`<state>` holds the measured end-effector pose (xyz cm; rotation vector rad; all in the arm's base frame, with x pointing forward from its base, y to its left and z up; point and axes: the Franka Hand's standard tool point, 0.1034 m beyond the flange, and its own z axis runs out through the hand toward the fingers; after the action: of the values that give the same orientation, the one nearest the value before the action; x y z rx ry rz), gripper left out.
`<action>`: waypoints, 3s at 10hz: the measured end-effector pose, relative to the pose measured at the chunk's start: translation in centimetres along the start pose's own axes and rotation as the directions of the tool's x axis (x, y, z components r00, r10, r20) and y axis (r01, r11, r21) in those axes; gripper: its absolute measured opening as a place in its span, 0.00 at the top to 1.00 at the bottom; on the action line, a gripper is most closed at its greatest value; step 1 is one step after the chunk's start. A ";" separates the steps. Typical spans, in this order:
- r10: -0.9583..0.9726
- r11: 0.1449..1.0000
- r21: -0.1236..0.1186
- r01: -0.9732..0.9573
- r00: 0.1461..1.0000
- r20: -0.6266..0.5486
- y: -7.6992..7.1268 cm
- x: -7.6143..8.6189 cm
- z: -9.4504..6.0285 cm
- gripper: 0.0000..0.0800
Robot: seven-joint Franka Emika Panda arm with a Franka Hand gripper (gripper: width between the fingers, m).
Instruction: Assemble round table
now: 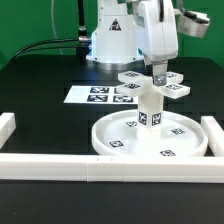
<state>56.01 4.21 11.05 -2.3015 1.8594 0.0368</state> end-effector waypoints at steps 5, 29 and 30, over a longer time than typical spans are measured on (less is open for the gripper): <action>-0.559 0.826 -0.079 0.559 0.829 0.027 -0.8 -1.1 -0.3 0.19; -0.603 -0.789 0.037 0.613 -0.786 0.137 -0.5 0.7 0.1 0.19; -0.606 -0.787 0.038 0.616 -0.783 0.139 -0.4 0.7 0.2 0.19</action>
Offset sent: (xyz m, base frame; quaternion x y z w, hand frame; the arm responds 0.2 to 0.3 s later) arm 0.0125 0.0044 0.0097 -0.0498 0.0006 -0.3428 0.9381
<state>56.59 3.66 10.82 -2.6244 -1.6510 -0.0416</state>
